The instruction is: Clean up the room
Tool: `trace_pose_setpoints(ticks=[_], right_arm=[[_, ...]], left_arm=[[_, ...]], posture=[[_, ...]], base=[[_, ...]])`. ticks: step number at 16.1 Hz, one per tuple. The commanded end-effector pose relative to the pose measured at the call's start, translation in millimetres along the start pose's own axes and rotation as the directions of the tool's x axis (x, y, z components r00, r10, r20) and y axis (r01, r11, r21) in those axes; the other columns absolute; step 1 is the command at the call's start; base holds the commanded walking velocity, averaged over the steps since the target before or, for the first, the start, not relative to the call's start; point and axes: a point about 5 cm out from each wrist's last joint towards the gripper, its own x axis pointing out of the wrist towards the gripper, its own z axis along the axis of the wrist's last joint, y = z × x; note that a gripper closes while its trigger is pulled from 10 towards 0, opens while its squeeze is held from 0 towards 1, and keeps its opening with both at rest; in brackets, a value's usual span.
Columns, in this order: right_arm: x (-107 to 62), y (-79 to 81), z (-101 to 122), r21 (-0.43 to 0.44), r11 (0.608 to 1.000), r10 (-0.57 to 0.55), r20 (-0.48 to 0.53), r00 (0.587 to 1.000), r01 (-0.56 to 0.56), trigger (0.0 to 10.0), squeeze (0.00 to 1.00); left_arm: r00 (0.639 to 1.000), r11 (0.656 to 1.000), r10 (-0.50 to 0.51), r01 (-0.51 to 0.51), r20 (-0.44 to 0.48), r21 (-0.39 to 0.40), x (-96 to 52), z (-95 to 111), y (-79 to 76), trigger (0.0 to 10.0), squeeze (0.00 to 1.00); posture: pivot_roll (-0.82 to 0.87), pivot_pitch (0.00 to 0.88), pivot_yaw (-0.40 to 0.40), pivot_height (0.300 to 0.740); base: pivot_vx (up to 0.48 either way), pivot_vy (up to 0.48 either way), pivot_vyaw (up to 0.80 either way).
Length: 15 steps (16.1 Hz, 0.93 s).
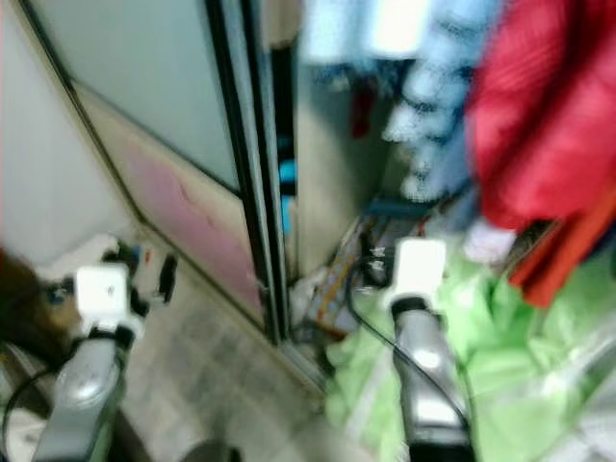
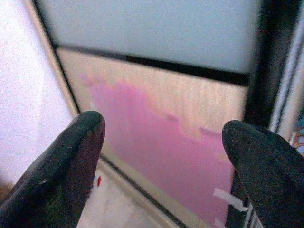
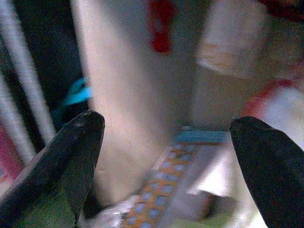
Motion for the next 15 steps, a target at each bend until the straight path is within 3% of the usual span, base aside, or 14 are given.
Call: trace_pose_setpoints(ticks=[1, 4, 7, 15], right_arm=[[2.2, -5.4, -0.7, -0.004, 1.000, 0.000, -0.004, 1.000, 0.000, 10.0, 0.00], [13.8, 4.1, -0.8, -0.013, 0.999, 0.052, -0.004, 0.999, -0.052, 10.0, 0.00], [14.1, 12.0, 1.9, -0.018, 0.997, 0.075, 0.009, 0.997, -0.075, 10.0, 0.00], [6.0, 5.4, -0.8, -0.016, 0.999, 0.033, 0.009, 0.999, -0.033, 10.0, 0.00]], left_arm=[[1.000, 1.000, 0.020, -0.020, 0.000, -0.012, 1.4, 0.4, -0.6, 10.0, 0.00], [0.998, 0.998, 0.056, -0.056, 0.009, -0.019, 0.9, 1.1, -2.3, 10.0, 0.00], [0.999, 0.999, 0.045, -0.045, 0.003, -0.022, 1.9, -0.1, -3.7, 10.0, 0.00], [1.000, 1.000, 0.006, -0.006, -0.010, -0.017, 5.6, -0.6, -3.5, 10.0, 0.00]], posture=[[0.07, 0.000, -0.038, 0.740], [0.11, 0.000, -0.071, 0.740], [0.09, 0.000, -0.058, 0.740], [0.06, 0.000, -0.020, 0.740]], base=[[0.000, 0.000, 0.00], [0.000, 0.000, 0.00], [0.000, 0.000, 0.00], [0.000, 0.000, 0.76]])
